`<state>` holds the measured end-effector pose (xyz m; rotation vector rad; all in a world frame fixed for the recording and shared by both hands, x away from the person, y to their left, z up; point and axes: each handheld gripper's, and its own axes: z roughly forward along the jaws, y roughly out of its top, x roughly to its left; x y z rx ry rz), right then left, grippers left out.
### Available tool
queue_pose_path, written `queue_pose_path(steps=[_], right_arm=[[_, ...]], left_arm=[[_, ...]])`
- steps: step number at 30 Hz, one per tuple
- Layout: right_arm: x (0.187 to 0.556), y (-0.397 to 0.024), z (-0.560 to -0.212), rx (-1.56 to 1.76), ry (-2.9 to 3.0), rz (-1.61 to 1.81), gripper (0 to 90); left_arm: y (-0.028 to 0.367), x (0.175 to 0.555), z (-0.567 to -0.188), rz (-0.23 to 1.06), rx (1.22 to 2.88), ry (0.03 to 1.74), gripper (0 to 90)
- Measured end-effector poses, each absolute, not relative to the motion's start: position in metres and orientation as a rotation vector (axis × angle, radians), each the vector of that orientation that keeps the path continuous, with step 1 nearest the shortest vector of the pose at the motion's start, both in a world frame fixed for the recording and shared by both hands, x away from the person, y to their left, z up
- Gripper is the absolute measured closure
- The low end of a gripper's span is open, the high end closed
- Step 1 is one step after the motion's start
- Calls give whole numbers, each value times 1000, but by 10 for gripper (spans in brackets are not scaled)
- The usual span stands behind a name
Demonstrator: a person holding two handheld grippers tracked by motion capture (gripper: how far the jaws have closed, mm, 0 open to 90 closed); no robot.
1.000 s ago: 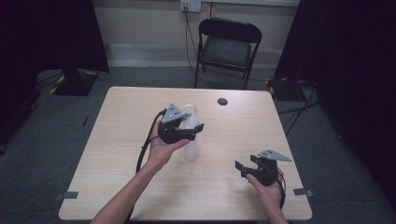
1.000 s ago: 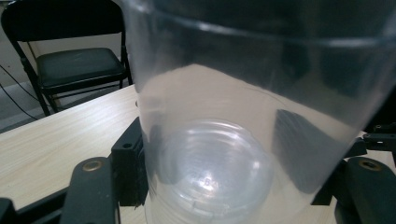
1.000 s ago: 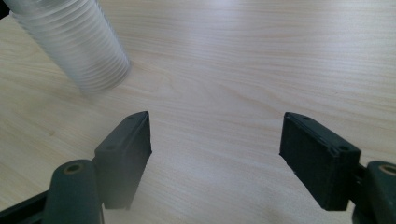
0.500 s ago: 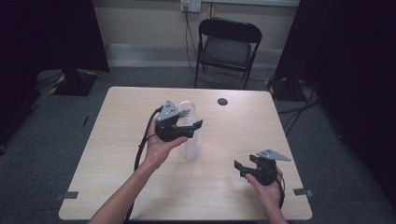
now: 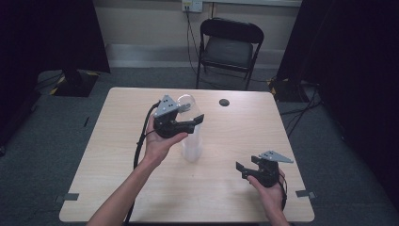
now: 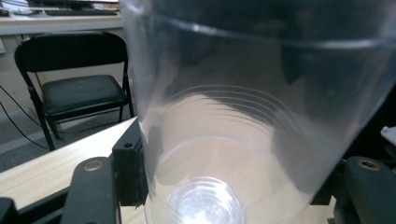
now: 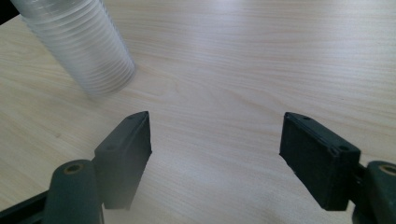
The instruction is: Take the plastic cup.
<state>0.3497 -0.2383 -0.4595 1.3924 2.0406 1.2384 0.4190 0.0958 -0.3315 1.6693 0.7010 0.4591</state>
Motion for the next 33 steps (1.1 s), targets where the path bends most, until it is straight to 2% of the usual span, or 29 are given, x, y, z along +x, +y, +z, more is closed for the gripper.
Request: queue_pose_path(steps=[14, 25, 33], right_arm=[[347, -233, -457, 1364, 2058, 1235, 245], [340, -220, -453, 1287, 2083, 1252, 253], [336, -212, -452, 1249, 2108, 1258, 256]], left_arm=[[123, 407, -322, 409, 1637, 699, 347], [144, 392, -330, 394, 1606, 702, 340], [165, 387, -343, 376, 1641, 754, 354]])
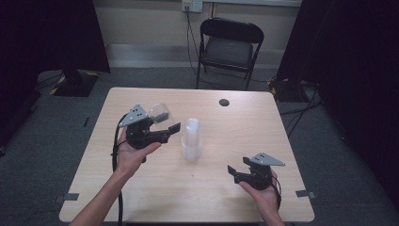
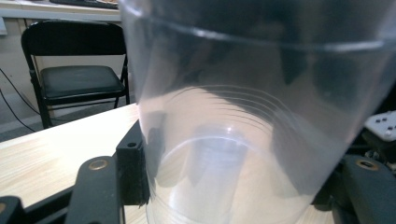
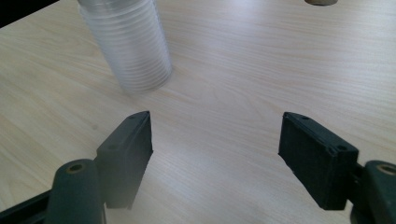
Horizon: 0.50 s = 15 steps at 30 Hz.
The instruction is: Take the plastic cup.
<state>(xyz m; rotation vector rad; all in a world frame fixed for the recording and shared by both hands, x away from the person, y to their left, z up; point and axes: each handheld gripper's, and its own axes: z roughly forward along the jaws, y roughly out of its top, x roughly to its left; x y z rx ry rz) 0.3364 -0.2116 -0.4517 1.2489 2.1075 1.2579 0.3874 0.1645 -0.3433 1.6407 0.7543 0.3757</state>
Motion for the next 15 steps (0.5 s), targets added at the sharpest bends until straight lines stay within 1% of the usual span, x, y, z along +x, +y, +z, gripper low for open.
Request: queue_pose_path(steps=[5, 6, 9, 15], right_arm=[[333, -206, -450, 1217, 2104, 1265, 266], [333, -205, -450, 1206, 2103, 1265, 271], [330, -200, -448, 1191, 2096, 1280, 279], [326, -190, -445, 1155, 2103, 1299, 290]], left_arm=[[172, 381, -349, 371, 1637, 773, 359], [176, 379, -352, 328, 1640, 788, 360], [177, 376, -354, 318, 1646, 796, 363], [173, 365, -364, 251, 1662, 830, 364]])
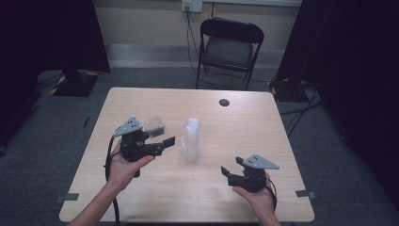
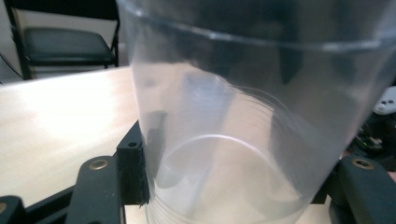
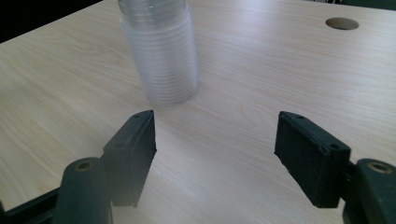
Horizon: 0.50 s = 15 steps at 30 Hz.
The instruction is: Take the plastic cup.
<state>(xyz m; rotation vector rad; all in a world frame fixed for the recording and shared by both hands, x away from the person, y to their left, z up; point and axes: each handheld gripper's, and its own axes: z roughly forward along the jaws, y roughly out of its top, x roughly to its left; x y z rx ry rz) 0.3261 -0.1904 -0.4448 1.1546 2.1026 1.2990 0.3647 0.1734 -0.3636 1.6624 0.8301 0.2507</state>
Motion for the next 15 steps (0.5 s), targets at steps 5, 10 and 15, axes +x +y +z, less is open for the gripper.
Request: queue_pose_path(steps=[5, 10, 15], right_arm=[[322, -181, -442, 1120, 2116, 1313, 316], [318, -171, -438, 1052, 2156, 1334, 376], [315, -159, -432, 971, 2156, 1348, 417]], left_arm=[[168, 359, -375, 194, 1659, 850, 364], [164, 355, -384, 147, 1673, 846, 364], [161, 353, -392, 63, 1665, 862, 364]])
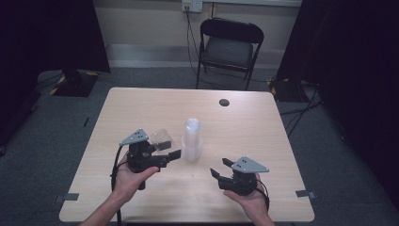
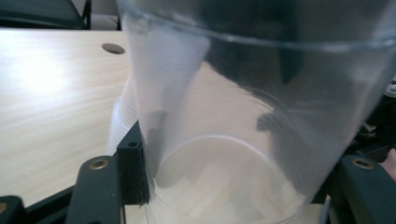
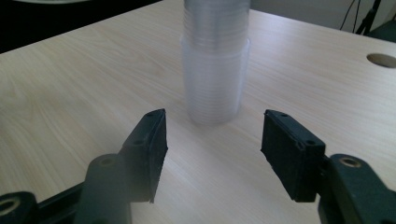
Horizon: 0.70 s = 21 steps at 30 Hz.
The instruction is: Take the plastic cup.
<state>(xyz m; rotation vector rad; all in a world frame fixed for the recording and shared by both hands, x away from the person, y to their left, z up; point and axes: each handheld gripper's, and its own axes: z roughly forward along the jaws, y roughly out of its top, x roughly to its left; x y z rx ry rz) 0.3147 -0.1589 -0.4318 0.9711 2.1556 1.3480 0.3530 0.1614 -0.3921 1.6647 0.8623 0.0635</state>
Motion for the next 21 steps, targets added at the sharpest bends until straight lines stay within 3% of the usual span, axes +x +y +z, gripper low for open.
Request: queue_pose_path(steps=[21], right_arm=[[305, -115, -427, 722, 2169, 1453, 541]], left_arm=[[144, 347, -412, -149, 1678, 920, 368]])
